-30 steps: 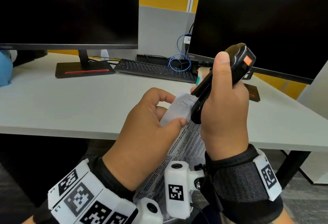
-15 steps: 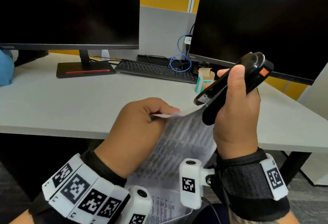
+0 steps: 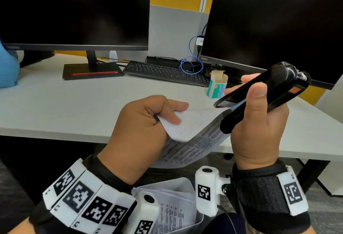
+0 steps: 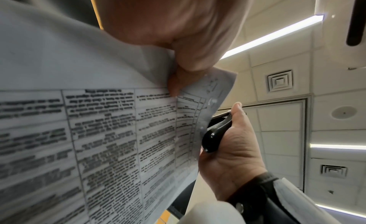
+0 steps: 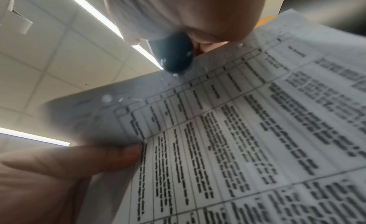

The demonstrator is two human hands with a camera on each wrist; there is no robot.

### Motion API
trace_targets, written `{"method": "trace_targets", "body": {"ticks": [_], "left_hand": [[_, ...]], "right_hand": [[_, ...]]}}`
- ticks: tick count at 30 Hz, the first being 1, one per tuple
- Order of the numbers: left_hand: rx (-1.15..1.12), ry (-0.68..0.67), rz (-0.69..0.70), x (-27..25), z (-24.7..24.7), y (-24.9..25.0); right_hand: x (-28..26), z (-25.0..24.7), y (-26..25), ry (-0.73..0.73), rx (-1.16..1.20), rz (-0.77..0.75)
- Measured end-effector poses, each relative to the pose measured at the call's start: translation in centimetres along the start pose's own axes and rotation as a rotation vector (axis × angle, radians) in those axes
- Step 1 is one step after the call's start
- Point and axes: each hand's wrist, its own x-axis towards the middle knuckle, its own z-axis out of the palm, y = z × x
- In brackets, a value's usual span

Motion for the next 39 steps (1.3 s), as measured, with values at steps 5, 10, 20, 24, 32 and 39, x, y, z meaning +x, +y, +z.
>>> {"method": "trace_targets", "body": {"ticks": [5,10,20,24,32,39], "left_hand": [[0.085,-0.045,-0.119,-0.1,0.3,0.8],[0.036,-0.041,-0.238,-0.7,1.2,1.1],[-0.052,-0.06,-0.261,-1.0,1.8,1.1],[-0.041,-0.057,-0.238,-1.0,2.0,0.9],[0.06,-0.202,-0.137,-0.7,1.7,-0.1],[-0.074,-0.109,0.016,-0.3,0.4,-0.8]], "right_hand": [[0.5,0.5,-0.7,0.002,0.021,0.112],[1.4,1.2,-1.2,-0.031,0.042,0.294],[1.7,1.8,-1.5,0.015,-0.022,0.299],[1.6,1.8,-1.3,0.02,-0.023,0.222],[1.2,1.2,-0.4,-0.096,0.049,0.261],[2.3,-1.0,-1.2,0.065,0.12,0.159]]}}
